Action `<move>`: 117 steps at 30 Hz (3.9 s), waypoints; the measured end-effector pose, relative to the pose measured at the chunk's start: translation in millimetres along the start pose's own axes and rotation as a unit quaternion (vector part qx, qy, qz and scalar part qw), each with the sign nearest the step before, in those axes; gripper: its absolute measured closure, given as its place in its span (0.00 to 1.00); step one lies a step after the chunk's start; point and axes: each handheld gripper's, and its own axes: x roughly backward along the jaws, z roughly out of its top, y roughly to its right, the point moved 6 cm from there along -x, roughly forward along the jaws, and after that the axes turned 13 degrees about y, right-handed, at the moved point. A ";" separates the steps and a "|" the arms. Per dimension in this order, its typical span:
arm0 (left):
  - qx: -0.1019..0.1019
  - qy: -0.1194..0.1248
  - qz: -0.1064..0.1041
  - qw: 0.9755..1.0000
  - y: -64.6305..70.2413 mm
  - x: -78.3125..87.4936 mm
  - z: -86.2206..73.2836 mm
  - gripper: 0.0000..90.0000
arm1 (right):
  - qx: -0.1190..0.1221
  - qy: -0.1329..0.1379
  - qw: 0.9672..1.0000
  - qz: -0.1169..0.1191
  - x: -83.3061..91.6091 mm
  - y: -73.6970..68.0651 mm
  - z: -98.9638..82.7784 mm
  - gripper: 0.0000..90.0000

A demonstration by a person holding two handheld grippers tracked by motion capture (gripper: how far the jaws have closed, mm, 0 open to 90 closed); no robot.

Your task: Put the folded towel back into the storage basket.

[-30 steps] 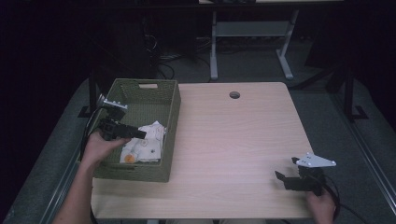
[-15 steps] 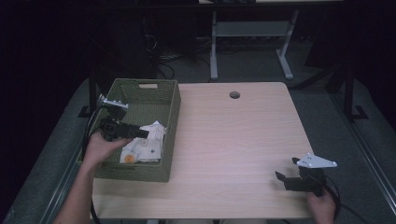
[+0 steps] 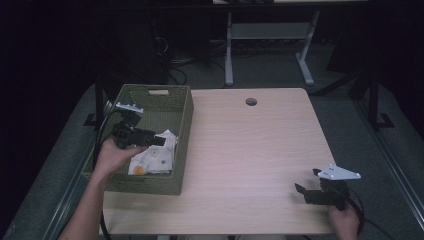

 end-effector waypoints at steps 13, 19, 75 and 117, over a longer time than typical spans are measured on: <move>-0.022 0.004 -0.014 1.000 22.2 -6.9 13.2 0.39 | -0.001 0.001 1.000 -0.001 0.5 0.7 0.1 0.15; -0.030 0.006 -0.019 0.999 31.7 -9.9 17.8 0.38 | -0.004 0.003 1.000 -0.002 1.3 1.0 0.5 0.15; -0.098 0.003 -0.080 0.992 137.4 -84.8 35.5 0.35 | -0.008 0.017 1.000 -0.004 5.3 4.4 3.8 0.15; -0.101 0.001 -0.087 0.991 190.5 -152.5 -9.5 0.33 | -0.009 0.019 1.000 -0.003 6.0 6.3 3.8 0.15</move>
